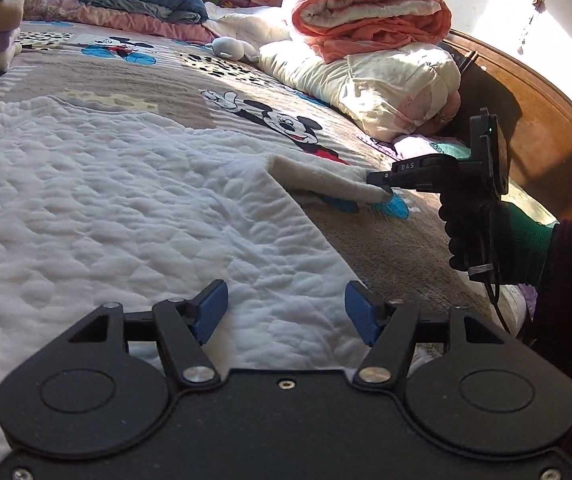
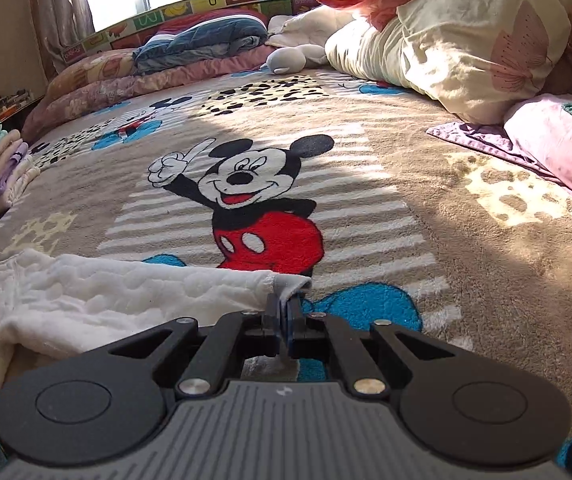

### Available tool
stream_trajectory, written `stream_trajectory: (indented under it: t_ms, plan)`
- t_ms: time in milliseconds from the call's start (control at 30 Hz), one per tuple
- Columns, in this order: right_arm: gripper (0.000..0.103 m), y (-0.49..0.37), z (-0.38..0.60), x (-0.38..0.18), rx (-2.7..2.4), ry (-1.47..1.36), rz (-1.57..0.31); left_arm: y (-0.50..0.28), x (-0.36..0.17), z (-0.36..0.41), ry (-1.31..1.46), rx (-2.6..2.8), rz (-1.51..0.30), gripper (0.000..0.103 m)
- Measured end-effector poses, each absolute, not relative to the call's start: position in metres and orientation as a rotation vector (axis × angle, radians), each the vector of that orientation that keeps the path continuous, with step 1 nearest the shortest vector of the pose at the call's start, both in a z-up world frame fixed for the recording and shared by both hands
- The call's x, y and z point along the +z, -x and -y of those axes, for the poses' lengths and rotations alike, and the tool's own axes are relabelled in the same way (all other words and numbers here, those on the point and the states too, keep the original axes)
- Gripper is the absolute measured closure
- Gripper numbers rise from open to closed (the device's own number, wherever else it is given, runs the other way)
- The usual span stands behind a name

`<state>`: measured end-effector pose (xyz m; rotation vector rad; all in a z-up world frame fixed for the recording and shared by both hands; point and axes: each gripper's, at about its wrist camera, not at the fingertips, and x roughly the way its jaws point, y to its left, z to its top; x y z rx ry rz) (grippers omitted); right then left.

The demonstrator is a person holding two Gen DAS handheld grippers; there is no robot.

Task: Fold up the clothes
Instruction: 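Pull the garment's sleeve end with the right gripper across the body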

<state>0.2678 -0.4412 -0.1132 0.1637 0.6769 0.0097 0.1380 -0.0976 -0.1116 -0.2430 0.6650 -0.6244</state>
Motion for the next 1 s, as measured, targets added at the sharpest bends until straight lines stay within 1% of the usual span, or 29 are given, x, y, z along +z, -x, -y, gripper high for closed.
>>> stream_trajectory:
  t_ms: [133, 267, 333, 400, 433, 467, 500, 533, 600, 667, 767, 933, 1000]
  plan:
    - [0.098, -0.274, 0.440, -0.094, -0.001, -0.133, -0.610, -0.138, -0.114, 0.104, 0.222, -0.657, -0.670, 0.039]
    - [0.098, -0.264, 0.445, -0.081, -0.024, -0.207, -0.517, -0.141, -0.118, 0.107, 0.205, -0.656, -0.686, 0.039]
    - [0.098, -0.263, 0.445, -0.089, -0.025, -0.201, -0.545, -0.143, -0.118, 0.105, 0.221, -0.661, -0.695, 0.039]
    - [0.097, -0.270, 0.449, -0.108, -0.022, -0.222, -0.667, -0.143, -0.119, 0.103, 0.238, -0.666, -0.700, 0.039]
    - [0.094, -0.273, 0.452, -0.117, -0.023, -0.236, -0.718, -0.143, -0.120, 0.102, 0.240, -0.667, -0.702, 0.039]
    - [0.093, -0.274, 0.454, -0.123, -0.025, -0.251, -0.759, -0.143, -0.121, 0.101, 0.241, -0.668, -0.705, 0.039]
    - [0.086, -0.270, 0.455, -0.121, -0.028, -0.273, -0.737, -0.142, -0.120, 0.101, 0.244, -0.668, -0.708, 0.039]
    - [0.073, -0.267, 0.455, -0.118, -0.031, -0.291, -0.716, -0.142, -0.119, 0.101, 0.248, -0.669, -0.712, 0.039]
    - [0.063, -0.265, 0.452, -0.108, -0.042, -0.273, -0.677, -0.144, -0.118, 0.102, 0.255, -0.669, -0.722, 0.039]
    - [0.063, -0.267, 0.433, -0.094, -0.044, -0.131, -0.654, -0.146, -0.118, 0.102, 0.264, -0.669, -0.731, 0.039]
    - [0.063, -0.275, 0.412, -0.077, -0.018, -0.011, -0.634, -0.149, -0.119, 0.102, 0.279, -0.672, -0.739, 0.039]
    - [0.062, -0.298, 0.381, -0.054, 0.094, 0.022, -0.634, -0.149, -0.119, 0.100, 0.281, -0.677, -0.740, 0.039]
    - [0.062, -0.312, 0.360, -0.055, 0.166, 0.042, -0.670, -0.148, -0.120, 0.101, 0.269, -0.680, -0.736, 0.039]
